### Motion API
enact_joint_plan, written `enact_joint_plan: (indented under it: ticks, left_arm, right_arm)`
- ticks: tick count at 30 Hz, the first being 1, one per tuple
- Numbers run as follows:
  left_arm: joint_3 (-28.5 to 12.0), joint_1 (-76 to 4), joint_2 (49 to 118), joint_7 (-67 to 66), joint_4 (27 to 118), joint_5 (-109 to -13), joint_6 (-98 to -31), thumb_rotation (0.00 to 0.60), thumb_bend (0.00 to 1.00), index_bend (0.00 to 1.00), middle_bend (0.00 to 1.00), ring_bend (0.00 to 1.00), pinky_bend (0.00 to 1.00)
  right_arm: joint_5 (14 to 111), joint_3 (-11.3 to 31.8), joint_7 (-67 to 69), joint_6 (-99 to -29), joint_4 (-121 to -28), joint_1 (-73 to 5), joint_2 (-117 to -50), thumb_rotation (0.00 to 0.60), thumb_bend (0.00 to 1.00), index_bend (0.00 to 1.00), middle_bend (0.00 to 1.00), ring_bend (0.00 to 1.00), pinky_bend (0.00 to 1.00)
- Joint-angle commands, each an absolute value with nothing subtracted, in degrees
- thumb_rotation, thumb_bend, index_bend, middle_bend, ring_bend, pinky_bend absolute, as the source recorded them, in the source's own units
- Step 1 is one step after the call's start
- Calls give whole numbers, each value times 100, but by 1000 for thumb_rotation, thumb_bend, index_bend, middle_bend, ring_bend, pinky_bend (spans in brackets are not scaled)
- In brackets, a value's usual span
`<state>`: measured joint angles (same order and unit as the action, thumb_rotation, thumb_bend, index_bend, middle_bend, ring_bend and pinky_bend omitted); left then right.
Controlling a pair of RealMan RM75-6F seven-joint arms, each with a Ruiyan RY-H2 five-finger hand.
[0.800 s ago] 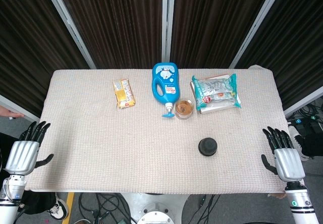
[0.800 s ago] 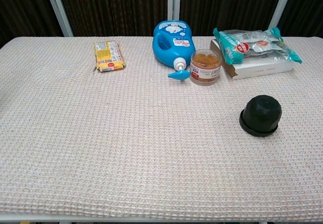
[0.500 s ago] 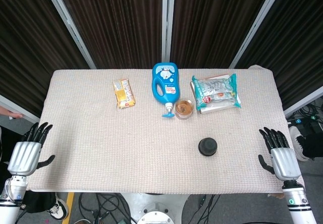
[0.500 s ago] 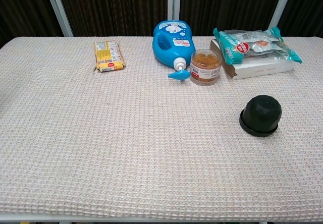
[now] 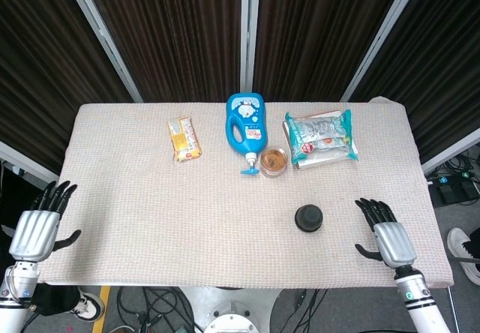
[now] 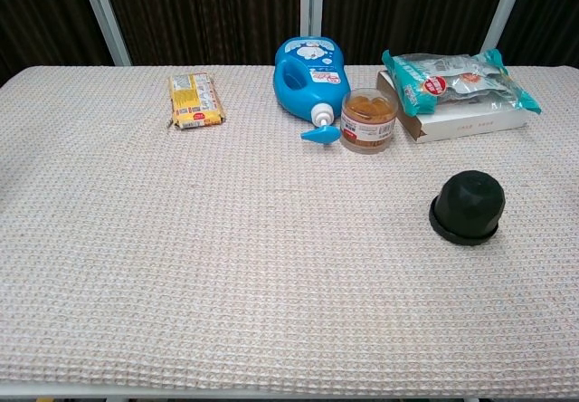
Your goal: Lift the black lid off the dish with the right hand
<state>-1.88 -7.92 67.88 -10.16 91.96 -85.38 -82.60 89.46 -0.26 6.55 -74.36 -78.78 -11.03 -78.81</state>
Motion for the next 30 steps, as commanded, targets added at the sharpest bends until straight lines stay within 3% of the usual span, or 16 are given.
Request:
enact_joint_plan:
  ticks: [1,16,30]
  left_arm:
    - [-184,-778,6813,-991,9183,-8507,-8255,600,173,92,66,0,209]
    - [-161,-781,6844,-817,9095,-8510,-8208,600,173,92,66,0,209]
    - [-118,-799,6889,-799,9021,-8542,-8142,600,173,91,66,0,209]
  right_arm:
    - [8949,-22,815,-7240,-7789,-1241,-8035,600,7,0,68,0,0]
    - [8577,242,960,-6430,-7242,-1841,-8850,600,0,0,68,0,0]
    - [8452,343,1088,-6376,-6973,-2034,-9237,600,26,0,136,0,0]
